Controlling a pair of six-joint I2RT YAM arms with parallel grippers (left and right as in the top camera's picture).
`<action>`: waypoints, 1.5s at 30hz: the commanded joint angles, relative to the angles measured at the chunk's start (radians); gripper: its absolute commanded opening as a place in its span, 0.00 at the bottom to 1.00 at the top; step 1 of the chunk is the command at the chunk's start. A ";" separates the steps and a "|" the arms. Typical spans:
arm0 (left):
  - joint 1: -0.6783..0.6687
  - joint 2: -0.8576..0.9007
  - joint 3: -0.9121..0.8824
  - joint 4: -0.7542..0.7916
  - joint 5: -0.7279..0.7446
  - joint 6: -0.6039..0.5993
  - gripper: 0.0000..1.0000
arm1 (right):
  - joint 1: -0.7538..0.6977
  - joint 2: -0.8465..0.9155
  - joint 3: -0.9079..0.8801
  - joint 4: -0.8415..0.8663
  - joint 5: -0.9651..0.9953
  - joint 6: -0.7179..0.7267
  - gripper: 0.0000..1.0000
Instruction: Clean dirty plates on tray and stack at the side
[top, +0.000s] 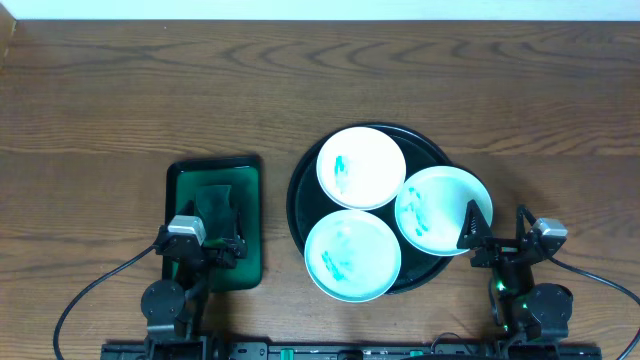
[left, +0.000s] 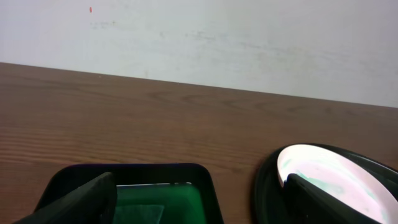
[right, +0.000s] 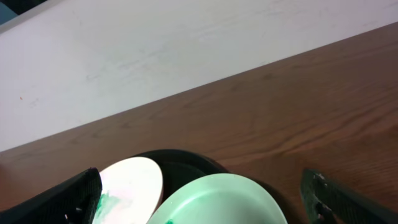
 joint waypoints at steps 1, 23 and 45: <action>-0.003 -0.006 -0.015 -0.038 0.013 0.017 0.85 | -0.004 -0.006 -0.002 -0.005 0.003 0.009 0.99; -0.003 0.014 0.070 -0.166 0.046 -0.033 0.86 | -0.004 -0.006 -0.002 -0.005 0.003 0.009 0.99; -0.003 0.818 1.072 -1.033 0.045 -0.027 0.85 | -0.004 -0.006 -0.002 -0.005 0.003 0.009 0.99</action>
